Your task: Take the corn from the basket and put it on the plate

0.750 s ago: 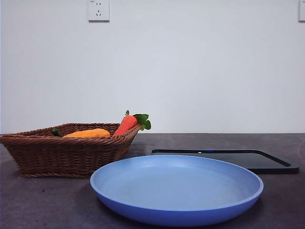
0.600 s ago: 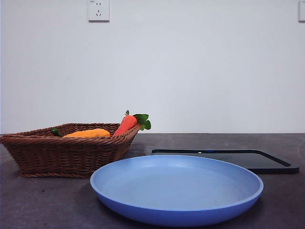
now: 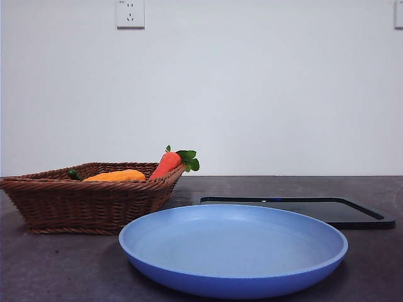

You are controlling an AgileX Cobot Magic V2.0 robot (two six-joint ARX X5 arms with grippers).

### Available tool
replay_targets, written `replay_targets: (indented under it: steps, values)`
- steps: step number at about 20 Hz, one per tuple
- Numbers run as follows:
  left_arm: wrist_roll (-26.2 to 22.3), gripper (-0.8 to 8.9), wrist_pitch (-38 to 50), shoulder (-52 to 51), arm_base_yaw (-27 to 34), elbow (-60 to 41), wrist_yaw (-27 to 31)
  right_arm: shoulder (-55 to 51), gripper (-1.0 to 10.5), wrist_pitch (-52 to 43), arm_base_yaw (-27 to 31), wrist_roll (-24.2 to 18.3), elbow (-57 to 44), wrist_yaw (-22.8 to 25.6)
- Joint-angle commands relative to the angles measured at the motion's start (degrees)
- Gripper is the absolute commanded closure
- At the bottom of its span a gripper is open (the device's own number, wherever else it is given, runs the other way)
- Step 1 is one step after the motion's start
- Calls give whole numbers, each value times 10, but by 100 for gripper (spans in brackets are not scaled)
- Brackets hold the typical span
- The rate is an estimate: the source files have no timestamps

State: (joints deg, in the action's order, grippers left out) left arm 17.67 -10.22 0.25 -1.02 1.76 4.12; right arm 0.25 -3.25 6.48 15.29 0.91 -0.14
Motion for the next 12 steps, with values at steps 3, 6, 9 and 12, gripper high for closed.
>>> replay_targets:
  steps: [3,6,9,12]
  values:
    - [32,806,30,-1,0,-12,-42,0,943,-6,0,20,8,-3]
    - [57,806,25,-1,0,8,-68,0,943,-3,0,28,30,-17]
    - [83,806,19,4,0,39,-82,3,943,27,0,33,67,-16]
    - [86,806,17,21,0,81,-92,24,943,67,0,36,118,-16]
